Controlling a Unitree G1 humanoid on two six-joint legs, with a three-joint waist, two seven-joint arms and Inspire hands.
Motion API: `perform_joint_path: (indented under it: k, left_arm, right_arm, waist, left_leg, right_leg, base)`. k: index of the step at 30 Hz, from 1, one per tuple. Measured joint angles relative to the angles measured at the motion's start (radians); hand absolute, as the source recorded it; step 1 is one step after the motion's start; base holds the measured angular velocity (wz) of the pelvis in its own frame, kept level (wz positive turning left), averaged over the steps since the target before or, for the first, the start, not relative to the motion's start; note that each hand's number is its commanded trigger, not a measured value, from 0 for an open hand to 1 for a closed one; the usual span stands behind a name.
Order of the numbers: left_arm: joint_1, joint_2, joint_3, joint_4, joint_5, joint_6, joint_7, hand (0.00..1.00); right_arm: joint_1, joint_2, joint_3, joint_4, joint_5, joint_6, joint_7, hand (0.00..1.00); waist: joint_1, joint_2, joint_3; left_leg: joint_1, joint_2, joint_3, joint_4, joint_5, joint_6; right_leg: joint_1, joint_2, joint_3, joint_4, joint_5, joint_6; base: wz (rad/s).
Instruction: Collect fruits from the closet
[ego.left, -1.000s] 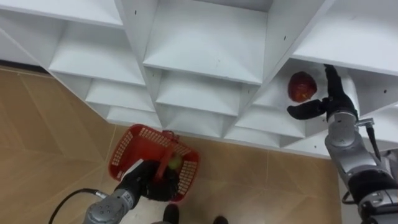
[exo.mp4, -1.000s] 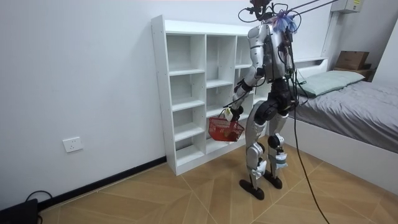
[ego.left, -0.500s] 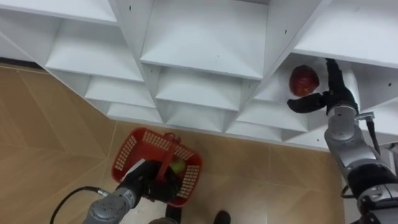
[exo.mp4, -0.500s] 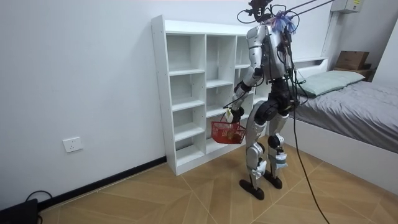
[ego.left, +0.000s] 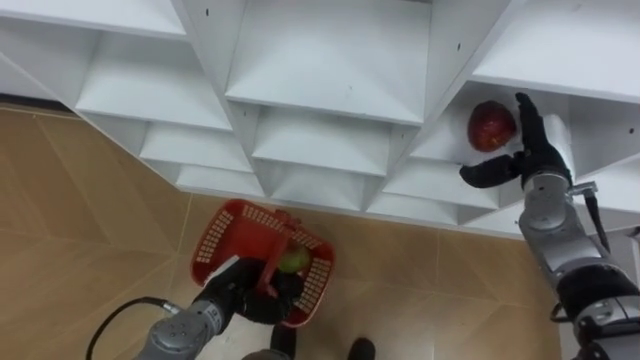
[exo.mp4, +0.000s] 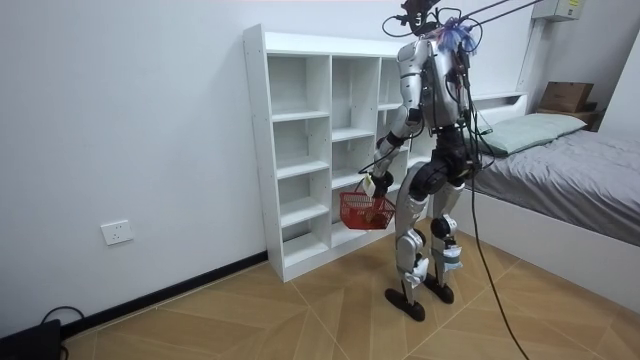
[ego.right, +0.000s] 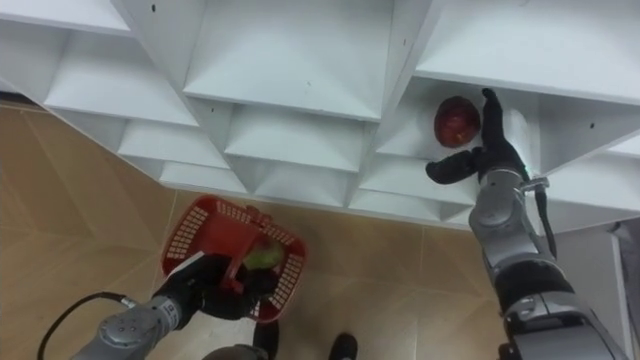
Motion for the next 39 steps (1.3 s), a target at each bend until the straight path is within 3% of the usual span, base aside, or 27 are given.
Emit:
perform_joint_path:
  k: [6,39]
  left_arm:
    - [-0.013,0.006,-0.035,0.019,-0.005,0.000,0.005,1.00]
    - [-0.024,0.004,-0.037,0.034,-0.047,0.002,0.027,1.00]
  right_arm:
    - [-0.020,-0.005,0.021,0.037,-0.009,0.000,-0.009,0.00]
    - [-0.056,-0.025,0.042,0.053,-0.020,0.023,-0.018,0.00]
  waist:
    - [0.008,0.000,0.0002]
    - [0.021,-0.006,0.0040]
  left_leg:
    - [0.000,0.000,0.000,-0.001,0.003,0.001]
    - [-0.013,0.001,0.006,-0.001,0.004,0.002]
  right_leg:
    - [0.000,-0.002,-0.009,0.000,0.001,-0.002]
    - [-0.013,-0.004,-0.008,0.001,0.002,-0.003]
  base:
    - [0.00]
    - [0.00]
